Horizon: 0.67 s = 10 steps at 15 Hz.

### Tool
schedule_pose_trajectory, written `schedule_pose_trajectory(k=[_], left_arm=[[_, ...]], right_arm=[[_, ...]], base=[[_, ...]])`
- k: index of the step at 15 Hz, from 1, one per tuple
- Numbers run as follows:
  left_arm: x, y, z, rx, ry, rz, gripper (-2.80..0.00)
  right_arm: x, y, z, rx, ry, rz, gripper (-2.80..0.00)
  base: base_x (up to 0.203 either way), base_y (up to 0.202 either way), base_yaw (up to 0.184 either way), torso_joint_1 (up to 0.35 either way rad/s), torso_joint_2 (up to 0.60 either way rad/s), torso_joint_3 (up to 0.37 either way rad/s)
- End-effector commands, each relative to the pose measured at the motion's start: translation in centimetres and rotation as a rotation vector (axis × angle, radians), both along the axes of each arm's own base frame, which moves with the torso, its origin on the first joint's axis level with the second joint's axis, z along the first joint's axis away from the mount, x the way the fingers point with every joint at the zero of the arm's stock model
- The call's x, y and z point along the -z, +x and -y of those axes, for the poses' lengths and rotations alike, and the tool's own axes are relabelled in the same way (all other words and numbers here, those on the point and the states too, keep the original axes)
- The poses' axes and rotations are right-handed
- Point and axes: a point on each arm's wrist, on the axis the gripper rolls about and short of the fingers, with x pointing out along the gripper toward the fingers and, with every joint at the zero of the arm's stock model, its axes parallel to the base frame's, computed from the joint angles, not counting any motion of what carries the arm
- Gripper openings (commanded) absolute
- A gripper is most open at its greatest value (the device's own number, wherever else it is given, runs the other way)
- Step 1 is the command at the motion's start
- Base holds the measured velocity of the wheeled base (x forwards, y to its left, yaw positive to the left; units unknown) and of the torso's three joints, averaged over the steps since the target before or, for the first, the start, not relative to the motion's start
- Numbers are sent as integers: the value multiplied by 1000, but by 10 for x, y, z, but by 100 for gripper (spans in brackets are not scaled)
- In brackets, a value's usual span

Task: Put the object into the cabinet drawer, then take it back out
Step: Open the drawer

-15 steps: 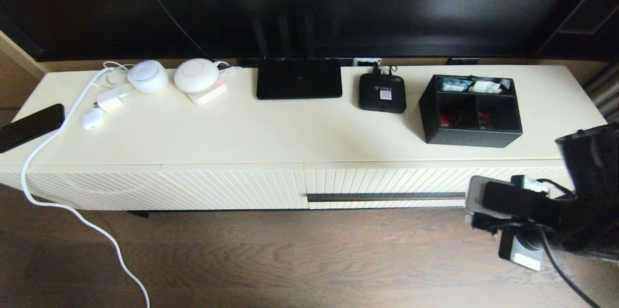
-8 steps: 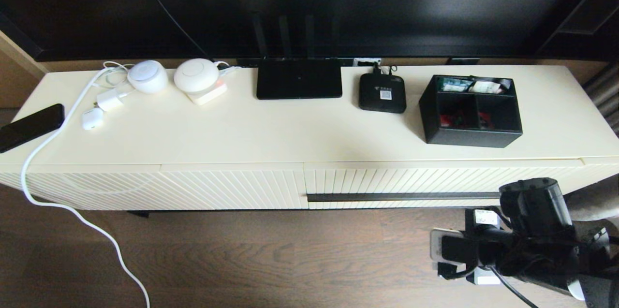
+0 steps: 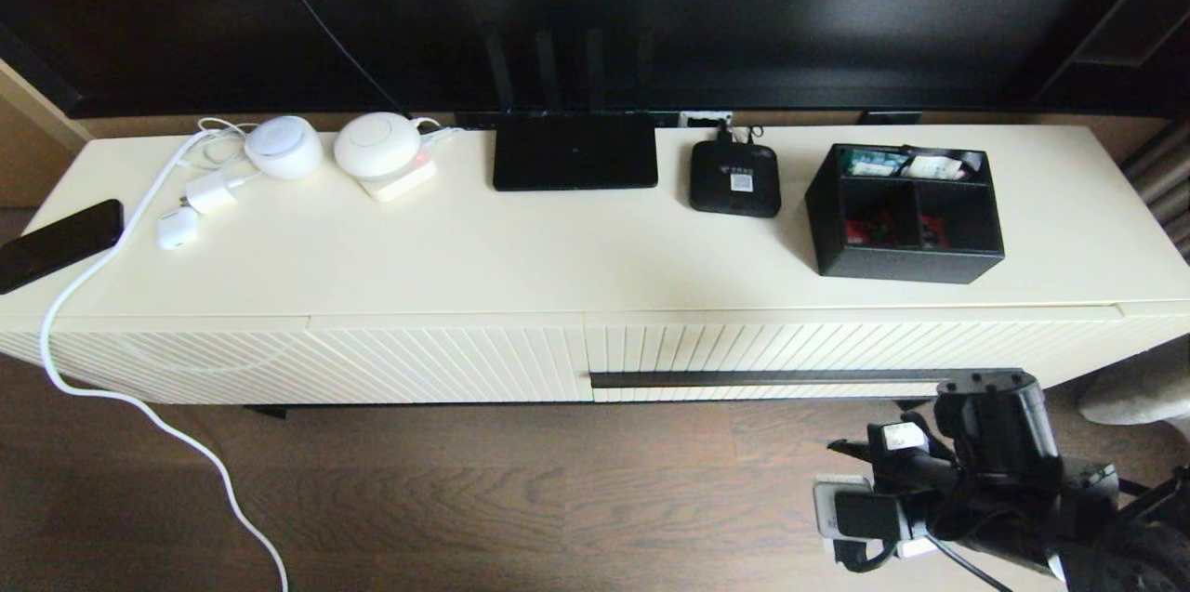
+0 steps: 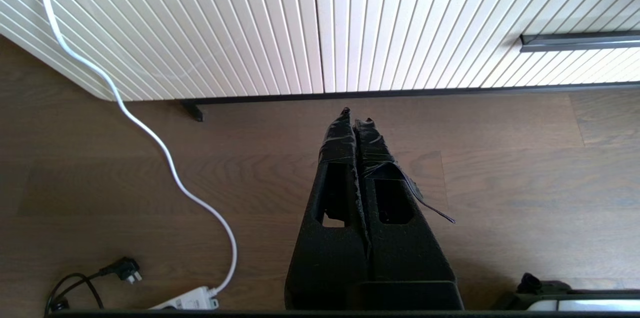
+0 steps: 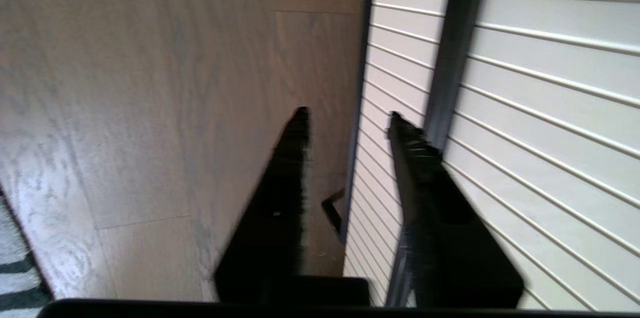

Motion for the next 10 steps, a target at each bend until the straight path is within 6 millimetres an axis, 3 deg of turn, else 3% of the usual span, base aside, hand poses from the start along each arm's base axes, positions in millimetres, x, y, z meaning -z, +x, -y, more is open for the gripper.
schedule_pose_trajectory(k=[1,5,10], left_arm=[[0,0,0,0,0,-1,-280],[0,0,0,0,0,-2,-280],[0,0,0,0,0,-3,-280]], right_arm=[[14,4,-1,-12,-18,-38,0],[28,19,-6,-10,-5,-4,0],[35,42,8,38,-14,47,0]], base=[[0,0,0,0,0,0],[0,0,0,0,0,0],[0,0,0,0,0,0]])
